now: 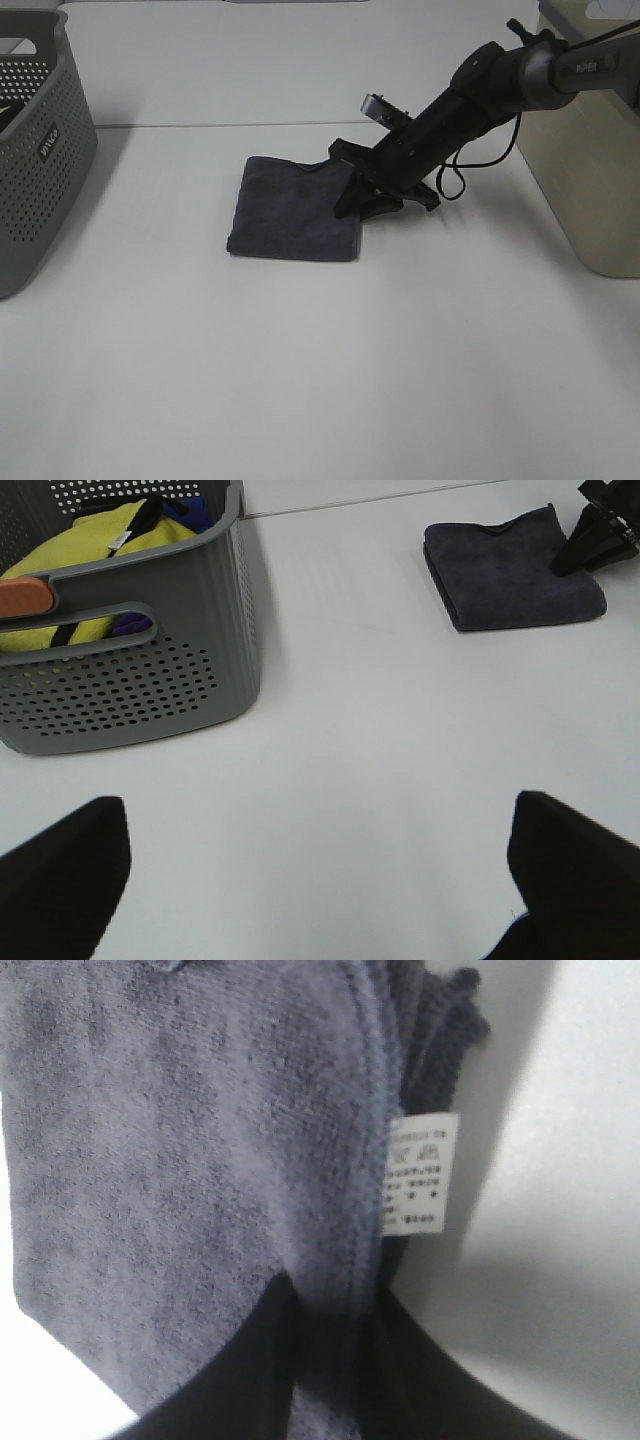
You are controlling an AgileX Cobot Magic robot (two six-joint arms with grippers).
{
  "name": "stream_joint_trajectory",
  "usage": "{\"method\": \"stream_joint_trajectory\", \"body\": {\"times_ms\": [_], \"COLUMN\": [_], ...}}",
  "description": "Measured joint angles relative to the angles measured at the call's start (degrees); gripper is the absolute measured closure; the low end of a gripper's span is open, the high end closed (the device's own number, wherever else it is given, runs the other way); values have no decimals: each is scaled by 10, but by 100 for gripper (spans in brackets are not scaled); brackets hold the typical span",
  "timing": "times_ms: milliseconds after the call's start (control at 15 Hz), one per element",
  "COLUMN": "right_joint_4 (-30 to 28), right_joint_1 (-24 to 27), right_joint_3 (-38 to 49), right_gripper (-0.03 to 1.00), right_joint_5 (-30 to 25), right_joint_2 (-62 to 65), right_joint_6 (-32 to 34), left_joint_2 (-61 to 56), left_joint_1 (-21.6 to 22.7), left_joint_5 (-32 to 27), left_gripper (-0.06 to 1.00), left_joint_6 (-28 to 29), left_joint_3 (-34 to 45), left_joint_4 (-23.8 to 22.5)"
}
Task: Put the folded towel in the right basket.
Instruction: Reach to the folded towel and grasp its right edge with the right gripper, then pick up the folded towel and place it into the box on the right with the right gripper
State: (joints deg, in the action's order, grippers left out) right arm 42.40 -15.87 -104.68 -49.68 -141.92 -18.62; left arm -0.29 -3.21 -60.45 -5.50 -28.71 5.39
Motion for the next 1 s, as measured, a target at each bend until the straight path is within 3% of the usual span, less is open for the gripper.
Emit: {"method": "stream_joint_trajectory", "body": {"times_ms": [133,200,533,1000], "right_joint_4": [0,0,-13,-102], "right_joint_1": [0,0,0,0], "right_joint_3": [0,0,-19,-20], "right_gripper": [93,96,96,96], "right_joint_5": [0,0,-15,-45], "right_joint_2": [0,0,29,192], "right_joint_6": [-2,-6,-20,-10], "left_joint_2": [0,0,0,0], "left_joint_1": [0,0,0,0], "left_joint_5": [0,0,0,0], "left_gripper": [-3,-3,-3,-3], "left_joint_6": [0,0,0,0], "left_joint_3": [0,0,0,0], "left_joint_4": [0,0,0,0]}}
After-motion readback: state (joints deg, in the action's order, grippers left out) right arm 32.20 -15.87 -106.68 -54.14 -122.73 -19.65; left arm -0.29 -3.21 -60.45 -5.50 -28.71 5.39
